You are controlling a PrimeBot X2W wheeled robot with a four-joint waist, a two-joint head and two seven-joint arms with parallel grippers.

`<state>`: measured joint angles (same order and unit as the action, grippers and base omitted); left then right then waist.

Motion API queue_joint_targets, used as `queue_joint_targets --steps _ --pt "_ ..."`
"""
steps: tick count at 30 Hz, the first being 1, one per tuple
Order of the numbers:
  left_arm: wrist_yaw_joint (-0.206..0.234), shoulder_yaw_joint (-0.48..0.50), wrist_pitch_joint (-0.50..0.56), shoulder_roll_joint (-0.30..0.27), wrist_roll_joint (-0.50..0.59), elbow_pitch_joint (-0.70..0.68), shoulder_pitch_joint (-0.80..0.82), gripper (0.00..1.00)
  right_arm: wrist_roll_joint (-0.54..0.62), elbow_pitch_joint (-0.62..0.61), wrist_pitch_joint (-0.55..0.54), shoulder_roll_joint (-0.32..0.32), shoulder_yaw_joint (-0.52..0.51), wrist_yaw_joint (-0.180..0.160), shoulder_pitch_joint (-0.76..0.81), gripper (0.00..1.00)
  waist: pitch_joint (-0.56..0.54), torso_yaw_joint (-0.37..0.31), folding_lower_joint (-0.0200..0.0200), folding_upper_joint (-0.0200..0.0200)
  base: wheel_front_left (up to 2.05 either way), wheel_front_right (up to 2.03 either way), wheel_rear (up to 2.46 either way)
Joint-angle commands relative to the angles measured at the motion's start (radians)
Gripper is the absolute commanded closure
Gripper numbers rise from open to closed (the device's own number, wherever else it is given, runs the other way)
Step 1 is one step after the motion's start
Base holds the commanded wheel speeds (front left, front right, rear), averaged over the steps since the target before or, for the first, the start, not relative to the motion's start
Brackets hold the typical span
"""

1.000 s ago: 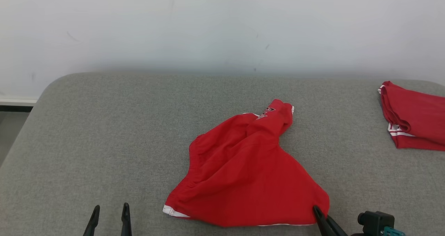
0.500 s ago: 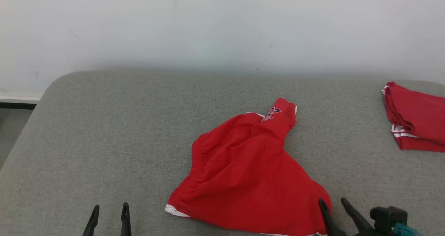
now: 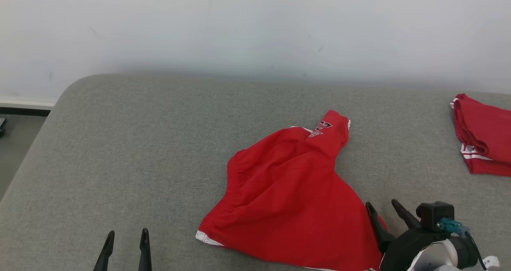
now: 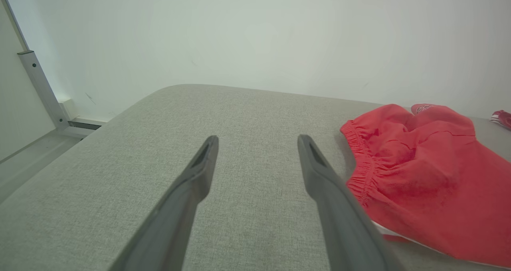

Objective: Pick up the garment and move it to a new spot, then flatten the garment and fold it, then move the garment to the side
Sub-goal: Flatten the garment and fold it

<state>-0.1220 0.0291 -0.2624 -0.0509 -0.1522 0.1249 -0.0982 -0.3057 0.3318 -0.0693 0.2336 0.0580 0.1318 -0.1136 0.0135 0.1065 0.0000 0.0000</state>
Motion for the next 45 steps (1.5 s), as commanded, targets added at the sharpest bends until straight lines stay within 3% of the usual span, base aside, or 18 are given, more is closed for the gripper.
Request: queue_joint_targets --steps 1,6,7,8,9,10,11,23,29,35,36,37,38,45 --pt "0.002 0.0 -0.003 0.001 0.005 -0.002 0.007 0.0 0.0 0.03 0.005 0.004 0.005 -0.003 -0.012 0.0 0.007 0.012 0.0 0.0 0.0 0.0 0.0" --pt "0.001 0.003 -0.003 0.001 -0.002 -0.003 0.006 0.0 -0.002 0.142 0.019 0.004 0.021 -0.003 -0.045 0.0 0.017 0.026 0.0 0.0 0.0 0.0 0.0" --pt "0.001 0.003 -0.003 0.001 -0.003 -0.002 0.007 0.0 -0.008 0.163 0.022 0.001 0.024 -0.003 -0.053 0.07 0.019 0.028 0.0 0.0 0.0 0.0 0.0" --pt "0.001 0.003 -0.003 0.001 -0.004 -0.001 0.008 0.0 -0.011 0.183 0.022 -0.002 0.029 -0.003 -0.06 0.29 0.021 0.029 0.0 0.0 0.0 0.0 0.0" --pt "0.001 0.003 -0.003 0.001 -0.005 0.0 0.01 0.0 -0.011 0.202 0.024 -0.003 0.035 -0.003 -0.068 0.64 0.022 0.031 0.0 0.0 0.0 0.0 0.0" --pt "0.001 0.002 -0.003 0.001 -0.005 0.001 0.011 0.0 -0.012 0.219 0.03 -0.003 0.039 -0.003 -0.076 0.9 0.024 0.032 0.0 0.0 0.0 0.0 0.0" --pt "0.001 0.001 -0.003 0.001 -0.004 0.002 0.013 0.0 -0.015 0.233 0.037 -0.003 0.042 -0.003 -0.085 1.0 0.026 0.033 0.0 0.0 0.0 0.0 0.0" --pt "0.001 -0.002 -0.003 0.001 -0.007 0.006 0.024 0.0 -0.034 0.313 0.182 -0.003 0.09 -0.003 -0.226 1.0 0.042 0.034 0.0 0.0 0.0 0.0 0.0" --pt "0.001 -0.012 -0.003 0.001 -0.011 0.013 0.038 0.0 -0.042 0.398 0.212 -0.019 0.095 -0.003 -0.314 1.0 0.051 0.042 0.0 0.0 0.0 0.0 0.0" --pt "-0.002 -0.021 -0.003 0.001 -0.005 0.023 0.05 0.0 -0.025 0.557 0.254 -0.022 0.109 -0.003 -0.401 1.0 0.052 0.057 0.0 0.0 0.0 0.0 0.0" --pt "-0.002 -0.02 -0.003 0.001 -0.004 0.025 0.051 0.0 -0.021 0.582 0.265 -0.02 0.111 -0.003 -0.413 0.95 0.05 0.059 0.0 0.0 0.0 0.0 0.0" --pt "-0.003 -0.019 -0.003 0.001 -0.002 0.026 0.05 0.0 -0.017 0.601 0.278 -0.017 0.112 -0.003 -0.422 0.66 0.048 0.059 0.0 0.0 0.0 0.0 0.0" --pt "-0.003 -0.017 -0.003 0.001 -0.002 0.027 0.049 0.0 -0.018 0.618 0.285 -0.02 0.114 -0.003 -0.428 0.0 0.044 0.059 0.0 0.0 0.0 0.0 0.0" --pt "-0.006 0.008 -0.003 0.001 0.005 0.023 0.017 0.0 -0.032 0.628 0.33 -0.004 0.12 -0.003 -0.435 0.0 0.011 0.031 0.0 0.0 0.0 0.0 0.0"
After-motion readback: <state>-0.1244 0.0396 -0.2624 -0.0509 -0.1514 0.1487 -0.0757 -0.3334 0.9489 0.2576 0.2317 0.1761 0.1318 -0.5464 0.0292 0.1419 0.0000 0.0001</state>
